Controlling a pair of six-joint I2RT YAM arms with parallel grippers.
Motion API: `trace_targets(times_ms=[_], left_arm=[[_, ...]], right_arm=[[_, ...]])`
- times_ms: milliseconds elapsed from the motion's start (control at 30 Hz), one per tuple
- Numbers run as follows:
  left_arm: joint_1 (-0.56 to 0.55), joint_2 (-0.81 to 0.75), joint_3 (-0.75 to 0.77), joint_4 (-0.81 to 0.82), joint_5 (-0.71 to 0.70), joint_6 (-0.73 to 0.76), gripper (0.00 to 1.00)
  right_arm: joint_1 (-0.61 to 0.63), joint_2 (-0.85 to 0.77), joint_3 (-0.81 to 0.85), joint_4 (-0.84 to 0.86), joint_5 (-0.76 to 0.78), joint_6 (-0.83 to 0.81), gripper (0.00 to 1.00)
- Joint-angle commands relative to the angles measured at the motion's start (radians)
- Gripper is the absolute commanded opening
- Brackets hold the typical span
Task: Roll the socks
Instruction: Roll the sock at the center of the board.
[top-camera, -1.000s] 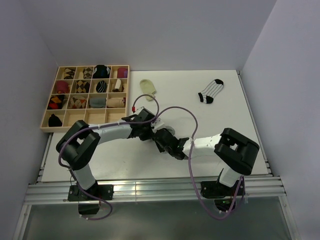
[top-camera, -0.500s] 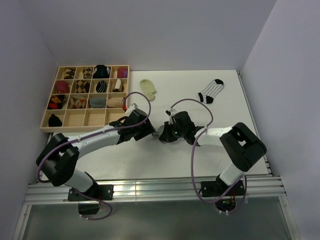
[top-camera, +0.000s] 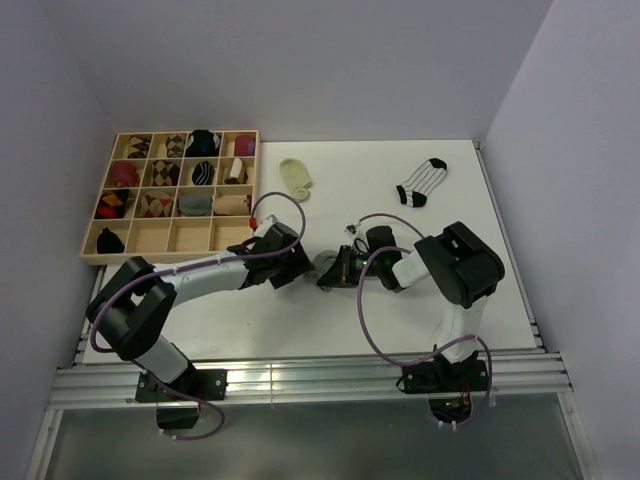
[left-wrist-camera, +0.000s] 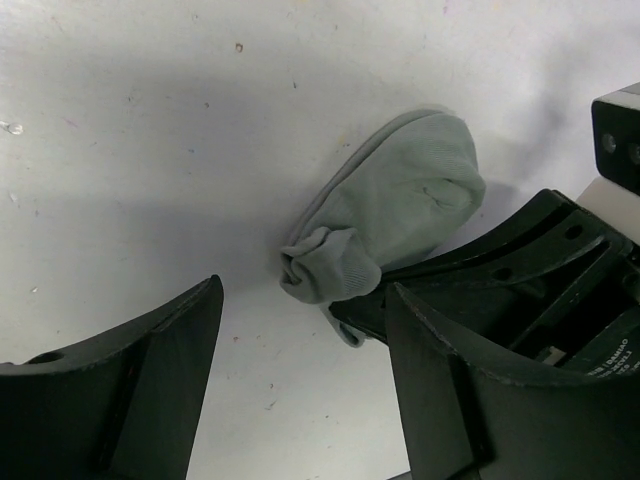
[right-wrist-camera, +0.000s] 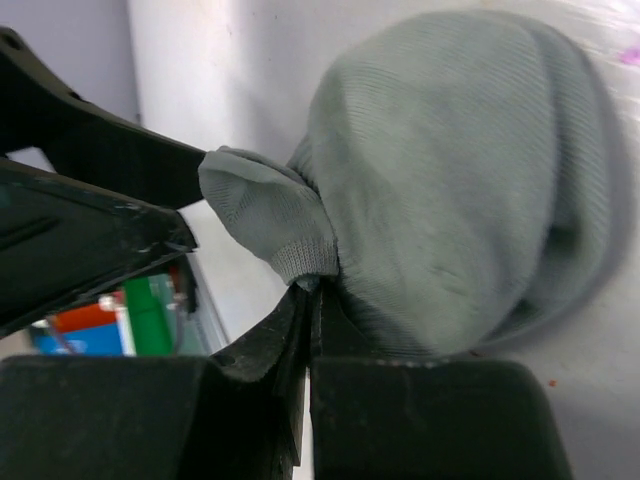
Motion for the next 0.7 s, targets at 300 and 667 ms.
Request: trace_targets(times_ms=[300, 667], left_arm=[[-0.003, 0.082, 0.038, 0.053, 0.037, -0.027, 0.63], [-0.002, 0.171, 0.101, 0.002, 0.025, -0.01, 0.22]], right_arm=[[-0.061, 0.101, -0.026, 0.11, -0.055, 0.119, 0.0], [-0.063, 0.059, -0.018, 0.04, -0.037, 0.076, 0.01]])
